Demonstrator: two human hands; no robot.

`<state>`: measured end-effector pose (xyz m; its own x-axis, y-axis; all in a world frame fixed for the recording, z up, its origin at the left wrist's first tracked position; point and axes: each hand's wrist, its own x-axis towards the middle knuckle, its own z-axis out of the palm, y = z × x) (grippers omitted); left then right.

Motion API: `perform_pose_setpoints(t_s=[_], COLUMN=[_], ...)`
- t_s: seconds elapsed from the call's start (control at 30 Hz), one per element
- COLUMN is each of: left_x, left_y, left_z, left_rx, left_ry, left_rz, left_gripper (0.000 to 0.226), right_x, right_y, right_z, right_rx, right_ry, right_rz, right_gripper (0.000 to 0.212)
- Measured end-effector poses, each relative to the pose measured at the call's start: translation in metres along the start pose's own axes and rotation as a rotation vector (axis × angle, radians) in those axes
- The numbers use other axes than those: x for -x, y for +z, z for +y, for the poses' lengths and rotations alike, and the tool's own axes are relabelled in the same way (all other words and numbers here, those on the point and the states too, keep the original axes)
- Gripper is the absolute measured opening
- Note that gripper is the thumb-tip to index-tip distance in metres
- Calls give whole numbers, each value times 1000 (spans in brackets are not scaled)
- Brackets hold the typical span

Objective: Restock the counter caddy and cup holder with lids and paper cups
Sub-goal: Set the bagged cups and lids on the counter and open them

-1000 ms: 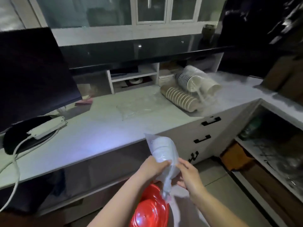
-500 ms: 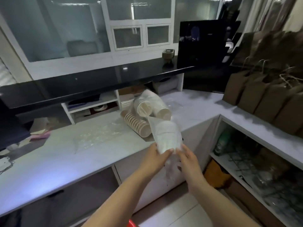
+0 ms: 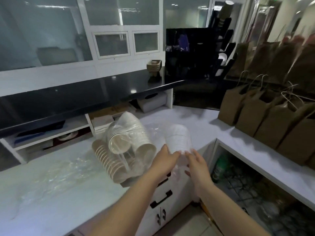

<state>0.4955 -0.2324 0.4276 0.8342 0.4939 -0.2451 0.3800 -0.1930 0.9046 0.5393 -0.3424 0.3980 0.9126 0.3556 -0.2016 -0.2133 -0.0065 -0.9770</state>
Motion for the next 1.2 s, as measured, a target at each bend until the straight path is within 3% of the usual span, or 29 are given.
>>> perform_pose_setpoints(t_s=[0.17, 0.4, 0.57, 0.77, 0.87, 0.97, 1.1, 1.2], left_x=[-74, -154, -203, -238, -248, -251, -236, -220], left_y=[6, 15, 17, 2, 1, -5, -19, -42], left_z=[15, 8, 5, 3, 0, 11, 29, 44], left_rx=[-177, -21, 102, 179, 187, 117, 141, 43], left_ry=[-13, -150, -290, -368, -427, -412, -310, -198], left_rz=[5, 78, 207, 348, 397, 513, 520, 593], left_gripper=[50, 47, 26, 17, 42, 65, 65, 53], right_x=[-71, -158, -222, -293, -309, -319, -311, -300], right_y=[0, 6, 17, 37, 43, 52, 70, 91], right_z=[-15, -17, -15, -8, -12, -25, -42, -51], right_rx=[33, 107, 211, 393, 402, 404, 352, 250], right_ry=[99, 162, 207, 252, 260, 190, 88, 132], right_rz=[49, -54, -217, -401, -418, -394, -438, -563], right_gripper=[28, 16, 28, 41, 38, 33, 28, 25])
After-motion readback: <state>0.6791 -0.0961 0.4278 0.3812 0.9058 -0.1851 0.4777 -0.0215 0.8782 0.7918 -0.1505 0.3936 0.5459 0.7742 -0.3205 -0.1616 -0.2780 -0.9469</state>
